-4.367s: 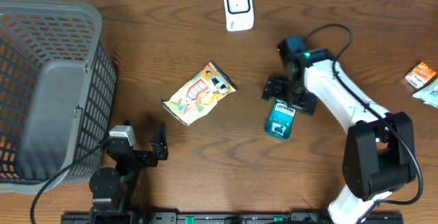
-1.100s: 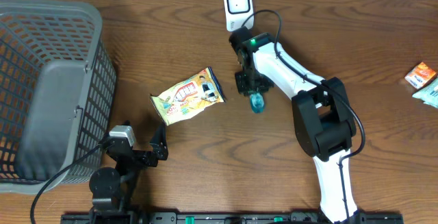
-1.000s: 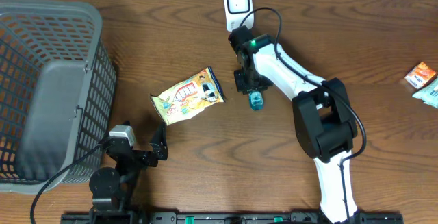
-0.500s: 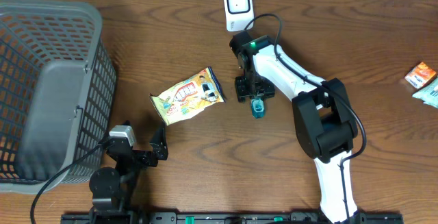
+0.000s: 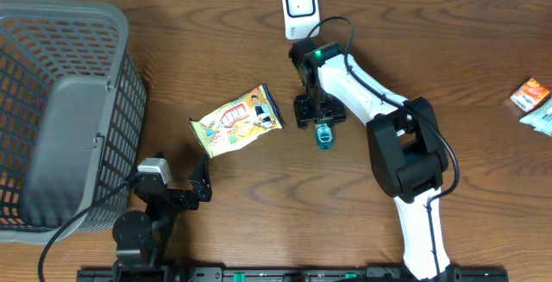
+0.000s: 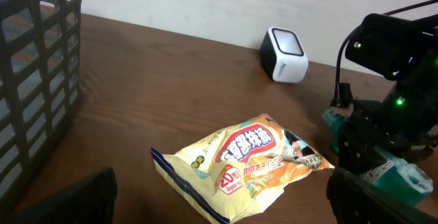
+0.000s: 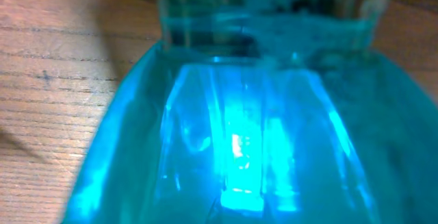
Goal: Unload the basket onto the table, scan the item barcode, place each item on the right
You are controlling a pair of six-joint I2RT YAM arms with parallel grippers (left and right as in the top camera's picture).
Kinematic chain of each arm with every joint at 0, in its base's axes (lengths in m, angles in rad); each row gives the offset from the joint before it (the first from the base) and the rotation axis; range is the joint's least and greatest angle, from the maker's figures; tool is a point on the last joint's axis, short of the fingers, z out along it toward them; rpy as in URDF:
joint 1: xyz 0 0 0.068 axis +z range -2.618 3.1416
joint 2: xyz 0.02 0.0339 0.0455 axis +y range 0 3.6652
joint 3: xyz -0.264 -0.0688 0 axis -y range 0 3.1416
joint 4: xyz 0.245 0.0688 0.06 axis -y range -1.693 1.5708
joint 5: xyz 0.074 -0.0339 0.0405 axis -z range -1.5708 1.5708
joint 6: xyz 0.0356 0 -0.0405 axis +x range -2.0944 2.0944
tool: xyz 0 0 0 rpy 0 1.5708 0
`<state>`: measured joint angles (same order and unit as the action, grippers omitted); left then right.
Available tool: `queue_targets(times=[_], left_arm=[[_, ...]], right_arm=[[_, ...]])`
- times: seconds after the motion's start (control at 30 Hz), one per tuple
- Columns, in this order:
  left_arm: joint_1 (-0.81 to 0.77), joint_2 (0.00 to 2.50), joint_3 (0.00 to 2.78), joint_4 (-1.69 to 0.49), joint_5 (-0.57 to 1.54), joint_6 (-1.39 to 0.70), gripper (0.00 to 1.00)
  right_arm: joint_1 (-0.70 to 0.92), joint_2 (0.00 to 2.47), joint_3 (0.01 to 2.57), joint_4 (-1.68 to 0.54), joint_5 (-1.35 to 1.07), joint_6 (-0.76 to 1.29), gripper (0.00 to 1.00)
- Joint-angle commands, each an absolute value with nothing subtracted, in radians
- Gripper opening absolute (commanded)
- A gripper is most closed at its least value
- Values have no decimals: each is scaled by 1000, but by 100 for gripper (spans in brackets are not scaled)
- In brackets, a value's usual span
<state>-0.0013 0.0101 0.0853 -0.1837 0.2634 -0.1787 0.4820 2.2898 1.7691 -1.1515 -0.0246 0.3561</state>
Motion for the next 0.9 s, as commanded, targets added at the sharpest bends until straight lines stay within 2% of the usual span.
queue_targets(times=[0.0,0.5,0.87], left_arm=[[-4,4,65,-201,276,-169,98],[-4,4,65,-201,276,-169,98],[-4,4,65,-201,276,-169,98]], right_arm=[[482,2349,1762,-1153,-18,361,66],[452,2349,1922,-1247,-18,338,67],[452,2349,1939,-1257,-17,336,68]])
